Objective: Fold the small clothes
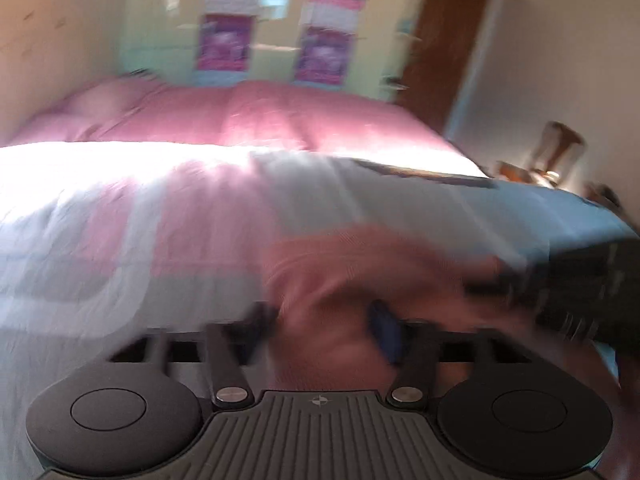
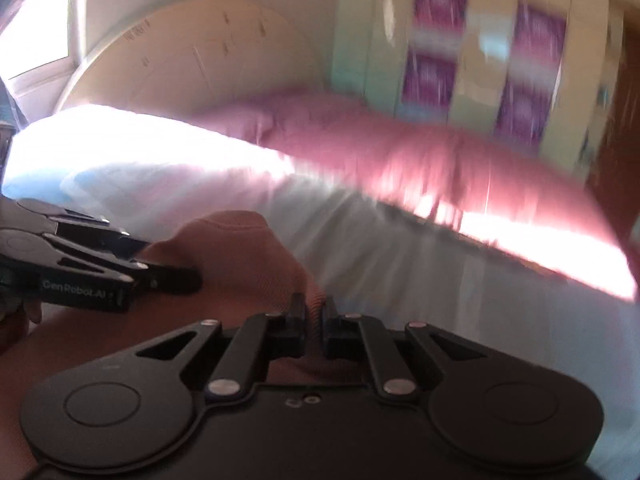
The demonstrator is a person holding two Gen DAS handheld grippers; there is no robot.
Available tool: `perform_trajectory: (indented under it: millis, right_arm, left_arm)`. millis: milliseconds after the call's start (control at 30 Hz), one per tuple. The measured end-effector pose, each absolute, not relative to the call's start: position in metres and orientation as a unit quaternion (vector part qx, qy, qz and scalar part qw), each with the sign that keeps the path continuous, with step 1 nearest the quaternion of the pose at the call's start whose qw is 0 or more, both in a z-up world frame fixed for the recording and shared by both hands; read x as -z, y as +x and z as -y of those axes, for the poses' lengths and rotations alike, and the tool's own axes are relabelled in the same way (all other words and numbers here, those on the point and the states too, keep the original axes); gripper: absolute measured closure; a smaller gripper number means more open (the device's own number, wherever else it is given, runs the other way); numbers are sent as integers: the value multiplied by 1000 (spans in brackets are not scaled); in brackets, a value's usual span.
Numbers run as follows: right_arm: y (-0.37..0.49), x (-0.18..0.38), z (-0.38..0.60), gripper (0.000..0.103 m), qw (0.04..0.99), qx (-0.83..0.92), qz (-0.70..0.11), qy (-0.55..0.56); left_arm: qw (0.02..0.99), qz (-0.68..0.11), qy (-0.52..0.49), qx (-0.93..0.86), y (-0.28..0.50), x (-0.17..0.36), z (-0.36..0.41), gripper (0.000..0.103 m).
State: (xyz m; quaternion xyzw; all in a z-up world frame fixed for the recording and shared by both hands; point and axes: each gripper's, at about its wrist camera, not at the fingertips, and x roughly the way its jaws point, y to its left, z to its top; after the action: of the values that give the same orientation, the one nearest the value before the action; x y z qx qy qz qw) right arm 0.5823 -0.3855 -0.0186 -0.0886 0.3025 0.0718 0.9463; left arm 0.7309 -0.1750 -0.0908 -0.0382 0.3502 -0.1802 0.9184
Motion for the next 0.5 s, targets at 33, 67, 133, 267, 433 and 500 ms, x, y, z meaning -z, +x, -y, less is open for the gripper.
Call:
perform_trajectory:
  millis: [33,67,133,267,433,500]
  right_arm:
    - [593,31,385,94,938,-65,-326,-94]
    - [595,33,386,95,942,-57,-316,-94]
    - [597,26,389,90,943,-53,-321,-69]
    - [582,5,388,77,957,-48,-280,-50]
    - [608,9,368,99,950,-73,-303,-12]
    - [629,32,376,99,933,-60,-354,8]
  left_arm:
    - [915,-360,-45,174,734,90,172,25]
    - [914,-361,-52,176,734,87,169,25]
    - [919,-350,-51,174,724,77,161,25]
    - [918,-330,-72,210,710,54,159,29]
    - [891,-399,-64,207,733,78,186,45]
    - [894,-393,-61,204,733,84,187,44]
